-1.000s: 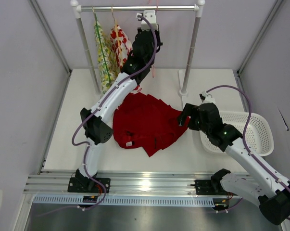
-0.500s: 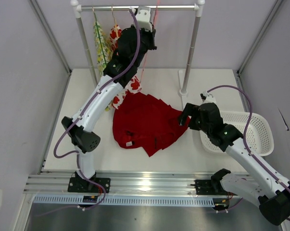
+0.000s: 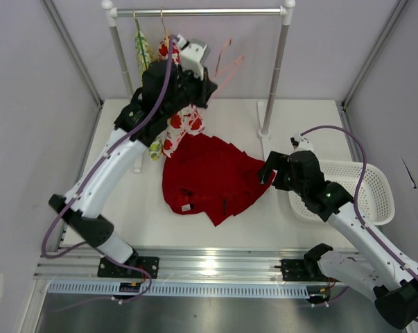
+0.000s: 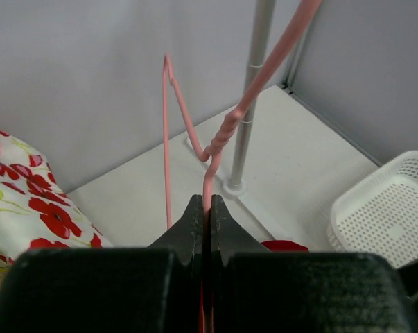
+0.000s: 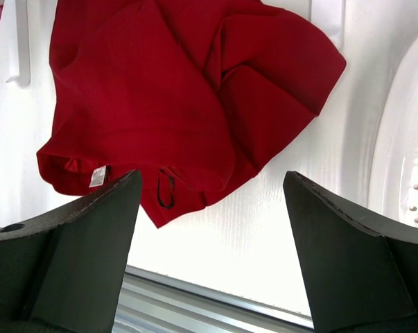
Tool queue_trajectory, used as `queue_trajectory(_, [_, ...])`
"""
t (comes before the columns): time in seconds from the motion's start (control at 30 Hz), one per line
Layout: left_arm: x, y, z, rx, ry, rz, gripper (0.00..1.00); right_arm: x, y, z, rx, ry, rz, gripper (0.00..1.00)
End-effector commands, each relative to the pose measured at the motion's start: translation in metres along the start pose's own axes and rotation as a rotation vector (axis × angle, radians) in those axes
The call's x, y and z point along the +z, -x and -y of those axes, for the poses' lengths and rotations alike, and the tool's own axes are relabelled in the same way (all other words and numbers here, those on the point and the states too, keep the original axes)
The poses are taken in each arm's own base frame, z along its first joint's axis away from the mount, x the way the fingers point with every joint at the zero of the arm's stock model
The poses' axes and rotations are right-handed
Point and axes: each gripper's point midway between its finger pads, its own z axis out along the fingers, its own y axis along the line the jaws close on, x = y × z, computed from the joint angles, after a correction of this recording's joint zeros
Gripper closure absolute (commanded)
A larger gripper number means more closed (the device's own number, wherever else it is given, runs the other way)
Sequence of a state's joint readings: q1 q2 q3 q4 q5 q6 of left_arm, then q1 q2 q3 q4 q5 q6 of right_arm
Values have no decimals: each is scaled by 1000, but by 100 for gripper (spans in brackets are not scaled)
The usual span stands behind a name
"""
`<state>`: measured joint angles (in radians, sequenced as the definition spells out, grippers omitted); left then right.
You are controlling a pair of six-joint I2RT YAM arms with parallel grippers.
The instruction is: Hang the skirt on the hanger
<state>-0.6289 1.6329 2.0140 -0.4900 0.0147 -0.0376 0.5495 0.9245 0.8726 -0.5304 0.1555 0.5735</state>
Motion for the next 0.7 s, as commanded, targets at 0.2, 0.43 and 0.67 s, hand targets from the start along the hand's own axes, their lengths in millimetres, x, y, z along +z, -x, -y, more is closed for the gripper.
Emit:
queue_trajectory(0.2, [-140,-85,39,-182,-172,-87,100,-16,-74,-14,-83,39,-111,16])
queue_trajectory(0.43, [-208,-140,45,-203,-179,-210,100,0,-131,-19,-21,54,-183,28])
queue_trajectory(0.67, [-249,-176,50,-241,-202,-290,100,35,-139,-35,12,46,-139,40])
